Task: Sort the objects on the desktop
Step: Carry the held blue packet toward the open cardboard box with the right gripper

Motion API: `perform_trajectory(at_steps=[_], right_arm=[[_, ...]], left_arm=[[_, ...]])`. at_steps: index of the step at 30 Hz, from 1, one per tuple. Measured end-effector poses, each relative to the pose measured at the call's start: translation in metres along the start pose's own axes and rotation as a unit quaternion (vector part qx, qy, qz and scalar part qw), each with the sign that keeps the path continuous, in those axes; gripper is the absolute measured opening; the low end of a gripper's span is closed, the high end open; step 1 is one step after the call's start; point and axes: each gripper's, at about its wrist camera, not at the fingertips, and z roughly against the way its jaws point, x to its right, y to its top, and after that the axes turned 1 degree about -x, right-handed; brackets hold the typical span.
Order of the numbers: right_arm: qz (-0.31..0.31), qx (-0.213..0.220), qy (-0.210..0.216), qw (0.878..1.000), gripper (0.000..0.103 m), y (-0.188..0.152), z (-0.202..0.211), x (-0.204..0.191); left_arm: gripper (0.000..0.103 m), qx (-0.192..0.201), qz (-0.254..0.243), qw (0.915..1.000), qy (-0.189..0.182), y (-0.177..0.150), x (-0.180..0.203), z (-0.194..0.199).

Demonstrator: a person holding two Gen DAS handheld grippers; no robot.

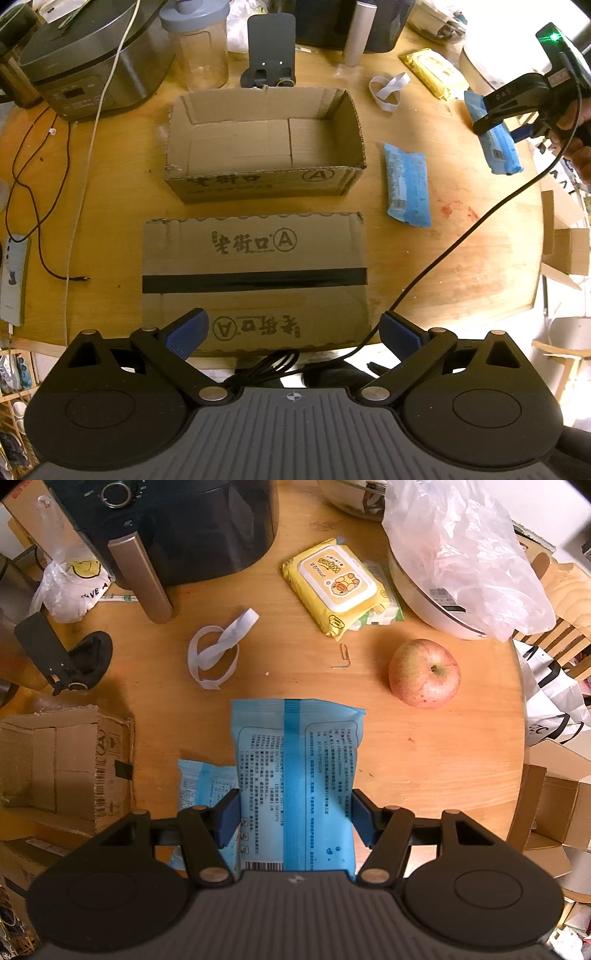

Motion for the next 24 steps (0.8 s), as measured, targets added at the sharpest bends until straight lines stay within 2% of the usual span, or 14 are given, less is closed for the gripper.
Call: perform_trajectory(at_steps=[24], right_arm=[[-0.002, 0.005, 0.003, 1.000, 0.060, -0.001, -0.005, -0.054]], left_arm=[[0.101, 0.004, 0.016, 0.9998, 0.004, -0.006, -0.049, 0.007]])
